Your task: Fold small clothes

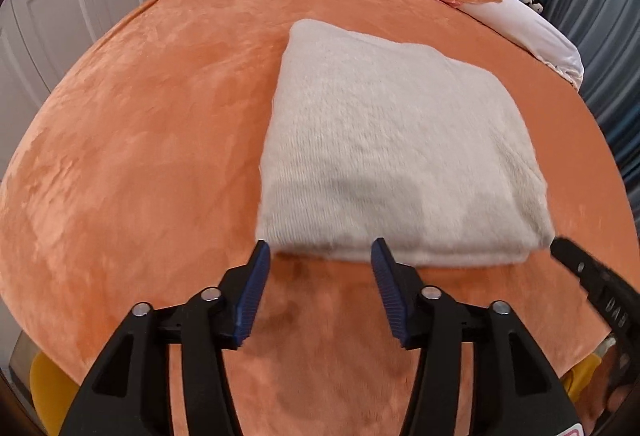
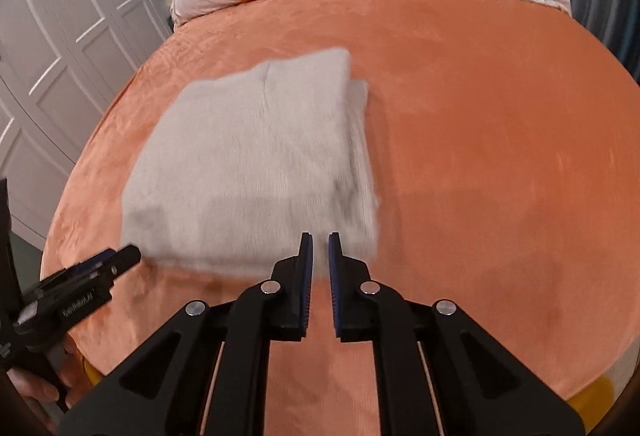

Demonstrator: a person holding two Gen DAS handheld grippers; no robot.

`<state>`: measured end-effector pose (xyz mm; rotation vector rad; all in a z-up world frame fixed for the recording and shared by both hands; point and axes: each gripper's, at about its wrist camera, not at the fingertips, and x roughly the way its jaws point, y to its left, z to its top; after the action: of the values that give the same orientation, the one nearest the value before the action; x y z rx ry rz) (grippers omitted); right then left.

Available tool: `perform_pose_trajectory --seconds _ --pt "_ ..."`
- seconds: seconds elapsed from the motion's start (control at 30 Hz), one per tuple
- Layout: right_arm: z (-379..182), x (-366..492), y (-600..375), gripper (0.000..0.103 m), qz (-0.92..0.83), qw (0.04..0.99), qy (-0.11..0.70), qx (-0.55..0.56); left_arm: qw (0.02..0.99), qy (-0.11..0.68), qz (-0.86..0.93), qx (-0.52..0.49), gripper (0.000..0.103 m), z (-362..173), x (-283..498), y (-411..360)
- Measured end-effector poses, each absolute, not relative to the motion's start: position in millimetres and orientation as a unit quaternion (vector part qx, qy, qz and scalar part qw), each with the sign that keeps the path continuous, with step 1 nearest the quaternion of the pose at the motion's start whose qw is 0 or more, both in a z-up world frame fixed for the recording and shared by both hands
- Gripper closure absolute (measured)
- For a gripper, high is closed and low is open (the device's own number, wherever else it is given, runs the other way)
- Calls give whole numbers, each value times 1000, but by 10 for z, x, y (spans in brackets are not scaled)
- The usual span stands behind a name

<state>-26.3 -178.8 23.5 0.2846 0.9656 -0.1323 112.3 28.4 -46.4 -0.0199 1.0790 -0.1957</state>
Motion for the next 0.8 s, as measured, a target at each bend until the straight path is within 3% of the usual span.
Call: perform_pose_trajectory --seconds 0.03,0.1,0.13,0.17,0.53,0.7,0.8 --pt "190 -208 -1758 93 -68 872 465 135 855 511 -90 -4 46 -477 1071 270" --pt "92 -294 -1728 78 -76 869 470 136 858 507 -86 5 42 -494 959 226" --pt "54 -315 -1685 64 -79 869 470 134 858 507 -84 9 41 -512 908 207" --pt "46 -377 -1656 59 -83 870 469 130 857 508 -84 13 41 -532 859 188" --pt "-206 -742 -1510 41 -100 872 468 104 846 526 -73 45 39 -889 405 67" --pt "-404 -730 -1508 34 -116 862 481 115 860 504 -66 53 29 -964 295 89" --pt "-467 -773 -1404 24 -122 868 474 81 865 496 -61 55 19 -1010 262 110"
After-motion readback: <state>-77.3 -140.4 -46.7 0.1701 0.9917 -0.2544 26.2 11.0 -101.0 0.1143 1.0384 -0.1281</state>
